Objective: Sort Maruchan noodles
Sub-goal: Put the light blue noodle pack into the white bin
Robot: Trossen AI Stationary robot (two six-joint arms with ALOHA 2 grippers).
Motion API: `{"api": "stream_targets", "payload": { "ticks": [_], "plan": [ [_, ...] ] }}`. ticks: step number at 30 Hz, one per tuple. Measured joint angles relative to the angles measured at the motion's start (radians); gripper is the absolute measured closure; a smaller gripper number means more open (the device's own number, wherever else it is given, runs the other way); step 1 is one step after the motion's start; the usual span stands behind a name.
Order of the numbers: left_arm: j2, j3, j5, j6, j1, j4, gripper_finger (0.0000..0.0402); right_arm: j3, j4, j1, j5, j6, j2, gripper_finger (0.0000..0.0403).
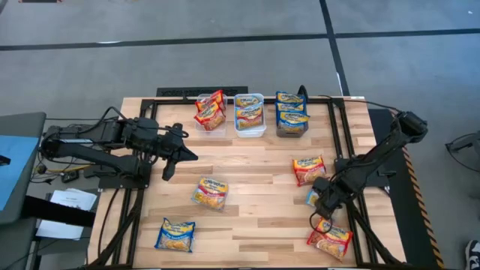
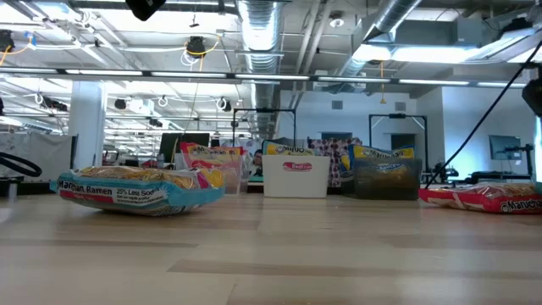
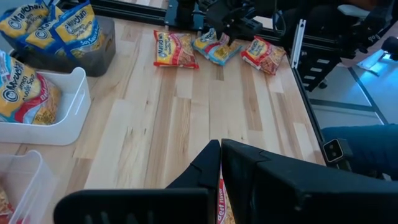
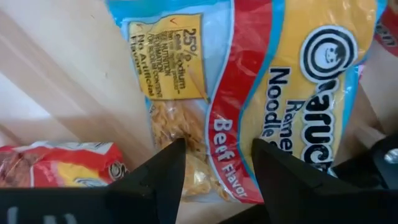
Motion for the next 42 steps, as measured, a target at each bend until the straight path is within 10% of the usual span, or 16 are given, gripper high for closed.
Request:
{"api": "stream_targets", "payload": {
  "ticks": [7,18,42],
  "plan": [
    [0.0,0.0,0.0,-0.002,0.0,0.0,0.0401,-0.031,0.032,-0.001,-0.001,0.047,-0.003,0.0215],
    [0.0,0.0,-0.006,-0.002,0.0,0.0,0.0401,-0.031,0.036,-0.001,0.002,0.055,-0.002,0.0391],
    [0.0,0.0,-0.037,-0.083,0.0,0.001,0.0401,0.191,-0.093,0.007,0.328,-0.027,0.002,0.0401]
  ]
}}
